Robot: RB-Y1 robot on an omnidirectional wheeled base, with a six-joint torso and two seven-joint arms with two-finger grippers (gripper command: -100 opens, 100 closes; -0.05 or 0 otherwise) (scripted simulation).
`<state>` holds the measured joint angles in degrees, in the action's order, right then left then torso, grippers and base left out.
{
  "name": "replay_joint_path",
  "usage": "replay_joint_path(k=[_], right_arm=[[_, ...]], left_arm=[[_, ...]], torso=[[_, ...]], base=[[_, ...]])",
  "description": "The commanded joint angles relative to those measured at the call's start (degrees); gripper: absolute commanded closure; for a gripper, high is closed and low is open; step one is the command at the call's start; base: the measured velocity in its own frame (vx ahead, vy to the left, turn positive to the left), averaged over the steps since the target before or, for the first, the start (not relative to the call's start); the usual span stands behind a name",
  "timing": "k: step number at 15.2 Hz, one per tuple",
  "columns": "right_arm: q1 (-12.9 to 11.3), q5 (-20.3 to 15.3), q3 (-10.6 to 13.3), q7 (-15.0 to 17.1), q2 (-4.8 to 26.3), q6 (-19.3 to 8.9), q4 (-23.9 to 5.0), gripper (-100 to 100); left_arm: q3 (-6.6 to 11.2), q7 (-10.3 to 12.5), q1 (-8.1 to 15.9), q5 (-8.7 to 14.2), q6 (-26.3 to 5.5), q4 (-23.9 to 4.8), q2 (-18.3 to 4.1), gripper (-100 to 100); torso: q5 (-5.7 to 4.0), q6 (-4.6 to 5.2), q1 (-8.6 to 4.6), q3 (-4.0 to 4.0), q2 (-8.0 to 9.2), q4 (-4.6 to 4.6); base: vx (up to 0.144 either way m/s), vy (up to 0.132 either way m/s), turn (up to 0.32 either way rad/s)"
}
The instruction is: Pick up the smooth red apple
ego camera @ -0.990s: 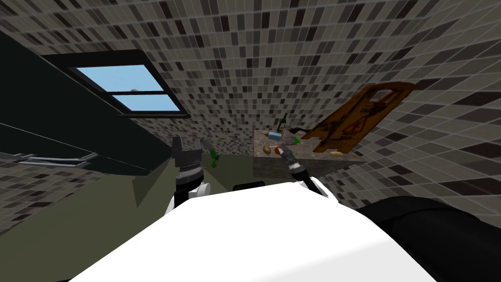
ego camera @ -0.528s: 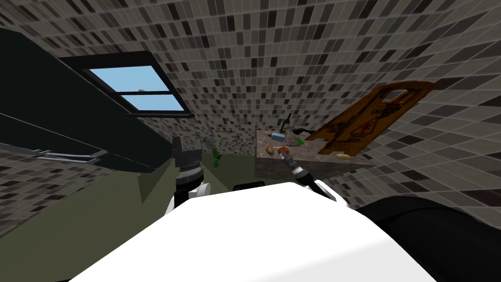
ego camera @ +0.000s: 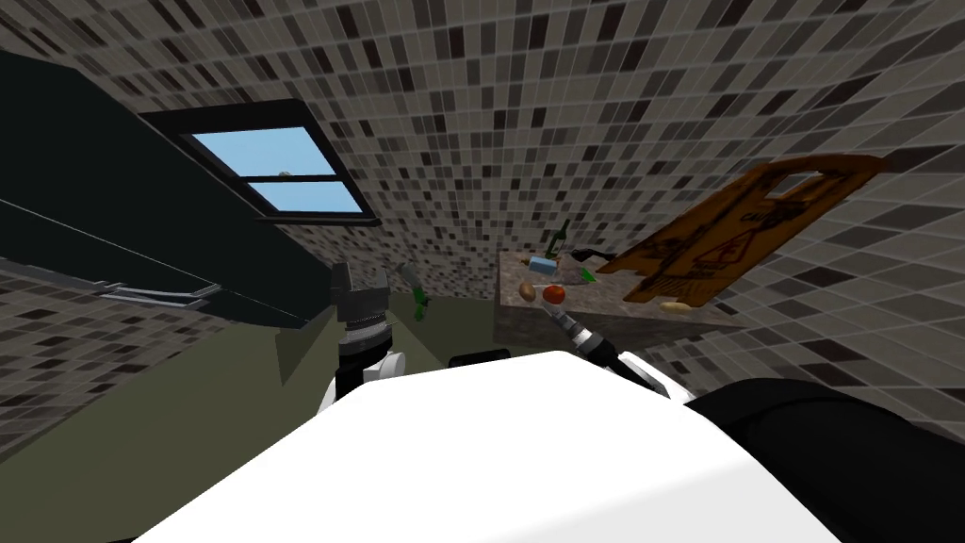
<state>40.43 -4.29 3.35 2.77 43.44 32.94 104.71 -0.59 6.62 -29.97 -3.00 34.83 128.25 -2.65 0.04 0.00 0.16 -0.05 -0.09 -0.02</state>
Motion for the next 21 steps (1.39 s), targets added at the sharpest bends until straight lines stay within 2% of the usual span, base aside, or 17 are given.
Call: replay_joint_path(k=[1, 2, 3, 5, 6, 8, 9, 11, 12, 14, 15, 17, 18, 19, 20, 21], right_arm=[[0.8, -0.5, 0.4, -0.5, 2.9, 0.9, -1.7, -100], [0.8, -0.5, 0.4, -0.5, 3.1, 0.9, -1.7, -100], [1.8, -1.2, 0.9, -1.0, 5.2, 2.0, -4.0, -100], [1.8, -1.2, 0.9, -1.0, 6.6, 2.0, -4.1, -100], [2.9, -1.8, 1.4, -1.5, 8.6, 3.1, -6.5, -100], [2.9, -1.8, 1.4, -1.5, 10.1, 3.1, -6.5, -100], [3.9, -2.5, 1.8, -2.0, 11.9, 4.2, -9.0, -100], [3.9, -2.5, 1.8, -2.0, 13.6, 4.2, -9.0, -100], [4.9, -3.2, 2.3, -2.5, 15.6, 5.3, -11.5, -100], [4.9, -3.2, 2.3, -2.5, 17.1, 5.3, -11.5, -100], [6.0, -3.9, 2.8, -3.0, 19.1, 6.5, -14.0, -100], [6.0, -3.9, 2.8, -3.0, 20.6, 6.5, -14.0, -100], [7.0, -4.5, 3.3, -3.5, 22.7, 7.6, -16.2, -100], [7.0, -4.5, 3.3, -3.5, 23.9, 7.6, -16.4, -100], [8.0, -5.2, 3.8, -4.1, 25.4, 8.7, -18.9, -100], [8.0, -5.2, 3.8, -4.1, 26.7, 8.7, -18.9, -100]], left_arm=[[0.0, 0.0, 0.0, 0.0, 0.0, 0.0, 0.0, 0], [0.0, 0.0, 0.0, 0.0, 0.0, 0.0, 0.0, 0], [0.0, 0.0, 0.0, 0.0, 0.0, 0.0, 0.0, 0], [0.0, 0.0, 0.0, 0.0, 0.0, 0.0, 0.0, 0], [0.0, 0.0, 0.0, 0.0, 0.0, 0.0, 0.0, 0], [0.0, 0.0, 0.0, 0.0, 0.0, 0.0, 0.0, 0], [0.0, 0.0, 0.0, 0.0, 0.0, 0.0, 0.0, 0], [0.0, 0.0, 0.0, 0.0, 0.0, 0.0, 0.0, 0], [0.0, 0.0, 0.0, 0.0, 0.0, 0.0, 0.0, 0], [0.0, 0.0, 0.0, 0.0, 0.0, 0.0, 0.0, 0], [0.0, 0.0, 0.0, 0.0, 0.0, 0.0, 0.0, 0], [0.0, 0.0, 0.0, 0.0, 0.0, 0.0, 0.0, 0], [0.0, 0.0, 0.0, 0.0, 0.0, 0.0, 0.0, 0], [0.0, 0.0, 0.0, 0.0, 0.0, 0.0, 0.0, 0], [0.0, 0.0, 0.0, 0.0, 0.0, 0.0, 0.0, 0], [0.0, 0.0, 0.0, 0.0, 0.0, 0.0, 0.0, 0]], torso=[[0.0, 0.0, 0.0, 0.0, 0.0, 0.0], [0.0, -0.01, 0.01, -0.01, -0.02, 0.0], [0.0, 0.0, -0.01, -0.01, -0.01, 0.0], [0.01, -0.01, 0.04, -0.01, -0.03, 0.0], [0.01, 0.01, 0.02, -0.01, -0.02, 0.0], [0.01, -0.01, 0.02, -0.01, -0.02, 0.0], [0.01, 0.0, 0.01, -0.01, -0.01, 0.0], [0.02, -0.01, 0.07, -0.02, -0.03, 0.0], [0.01, 0.0, 0.03, -0.02, -0.03, 0.0], [0.01, -0.01, 0.03, -0.04, -0.07, -0.01], [0.01, 0.0, 0.0, -0.03, -0.06, -0.01], [0.01, -0.01, 0.02, -0.04, -0.07, -0.01], [0.0, 0.0, 0.01, -0.03, -0.05, -0.01], [0.01, -0.01, 0.04, -0.03, -0.05, -0.01], [0.02, -0.02, 0.06, -0.04, -0.06, -0.01], [0.03, -0.01, 0.1, -0.04, -0.07, -0.01]], base=[[0.031, 0.047, 0.065], [0.026, 0.034, 0.025], [0.024, 0.049, 0.076], [0.03, 0.05, 0.044], [0.029, 0.043, 0.063], [0.026, 0.042, 0.05], [0.03, 0.056, 0.072], [0.032, 0.049, 0.043], [0.039, 0.048, 0.088], [0.039, 0.039, 0.052], [0.034, 0.045, 0.066], [0.035, 0.041, 0.045], [0.035, 0.055, 0.066], [0.038, 0.058, 0.07], [0.046, 0.066, 0.102], [0.052, 0.064, 0.076]])
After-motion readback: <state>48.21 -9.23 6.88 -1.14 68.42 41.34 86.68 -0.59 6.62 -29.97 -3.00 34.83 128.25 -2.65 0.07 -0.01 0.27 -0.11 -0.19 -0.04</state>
